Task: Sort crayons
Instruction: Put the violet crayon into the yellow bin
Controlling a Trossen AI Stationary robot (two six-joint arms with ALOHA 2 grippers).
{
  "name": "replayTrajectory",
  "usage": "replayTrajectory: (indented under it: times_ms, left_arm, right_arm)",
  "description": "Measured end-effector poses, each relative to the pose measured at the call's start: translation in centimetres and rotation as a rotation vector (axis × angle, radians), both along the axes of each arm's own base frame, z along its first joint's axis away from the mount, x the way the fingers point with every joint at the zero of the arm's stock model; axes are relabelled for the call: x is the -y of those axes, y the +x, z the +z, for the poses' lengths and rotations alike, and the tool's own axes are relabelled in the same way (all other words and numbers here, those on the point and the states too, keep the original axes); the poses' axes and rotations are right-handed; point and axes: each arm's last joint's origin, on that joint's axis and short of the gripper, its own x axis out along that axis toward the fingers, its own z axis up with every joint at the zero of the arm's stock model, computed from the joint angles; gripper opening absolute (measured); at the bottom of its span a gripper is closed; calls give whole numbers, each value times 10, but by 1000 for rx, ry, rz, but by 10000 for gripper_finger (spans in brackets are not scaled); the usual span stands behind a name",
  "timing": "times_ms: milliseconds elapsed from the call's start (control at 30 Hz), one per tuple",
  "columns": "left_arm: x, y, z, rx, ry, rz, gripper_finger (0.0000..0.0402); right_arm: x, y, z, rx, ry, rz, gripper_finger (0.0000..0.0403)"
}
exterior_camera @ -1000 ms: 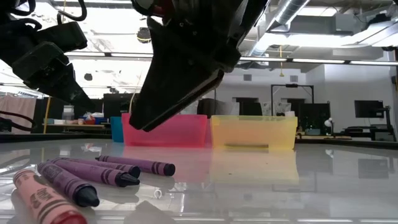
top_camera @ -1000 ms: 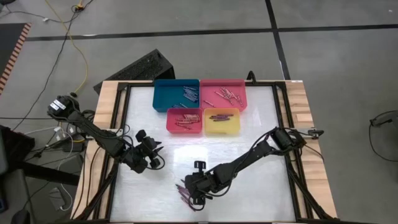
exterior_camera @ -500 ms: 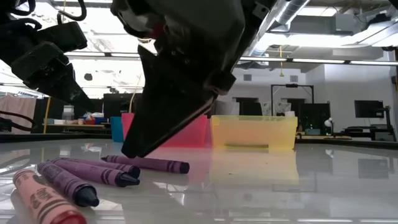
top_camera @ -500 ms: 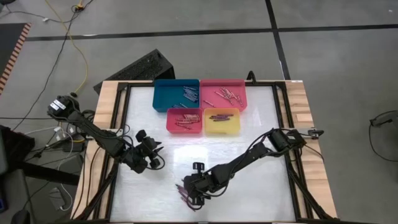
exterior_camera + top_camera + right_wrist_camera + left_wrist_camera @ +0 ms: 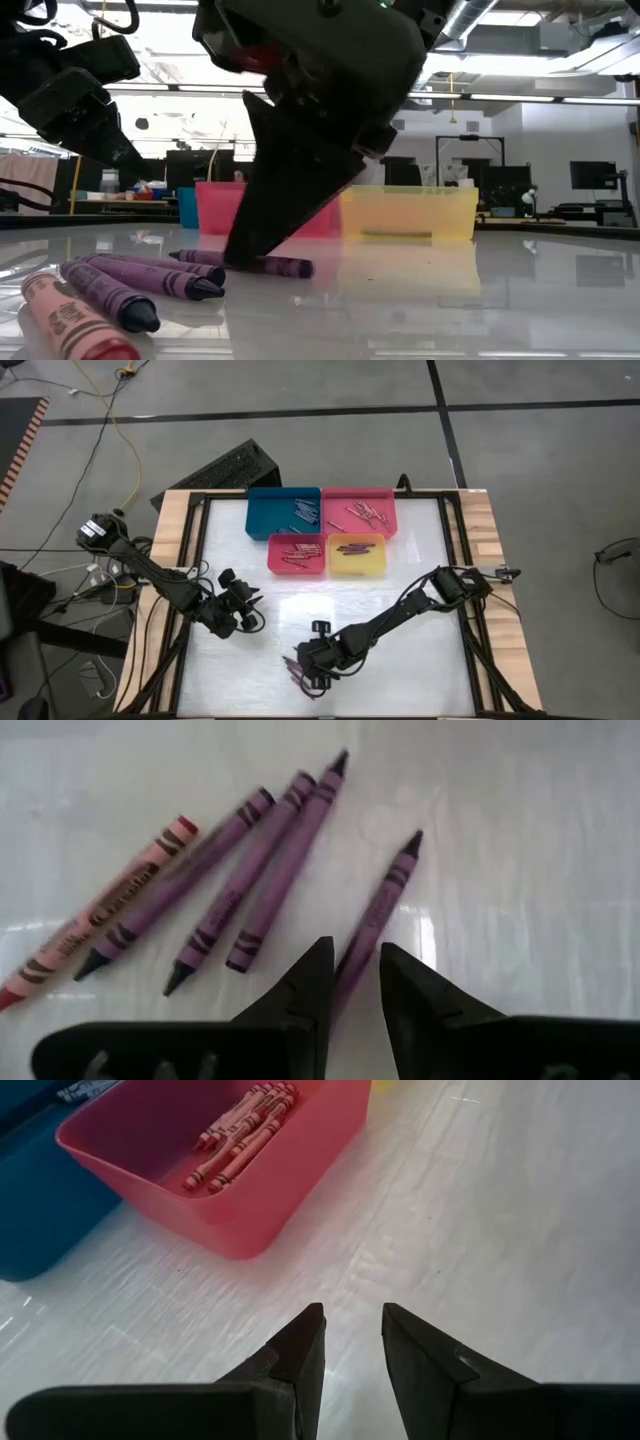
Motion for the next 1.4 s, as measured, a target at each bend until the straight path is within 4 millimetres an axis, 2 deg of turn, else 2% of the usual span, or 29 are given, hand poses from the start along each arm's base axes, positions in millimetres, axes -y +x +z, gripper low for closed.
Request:
replayTrajectory:
  times_ms: [300,800,933,1133,1300,1400]
  left_arm:
    - [0,0,0,1,0,0,94]
    - [0,0,0,0,0,1,94]
    - [0,0,0,0,0,0,94]
    - [0,0,0,0,1,0,94]
    - [0,0,0,0,1,0,94]
    - [0,0,0,0,1,0,94]
  right_arm:
    - [3,-5,-3,-59,2,-45,91]
    - [4,-7,-3,-81,1,-66,11]
    - [4,-7,-3,-80,2,-66,4]
    - [5,-10,5,-77,-11,-44,4]
    - [11,-14,24,-62,-34,-30,3]
    - [22,-20,37,-86,-76,-32,3]
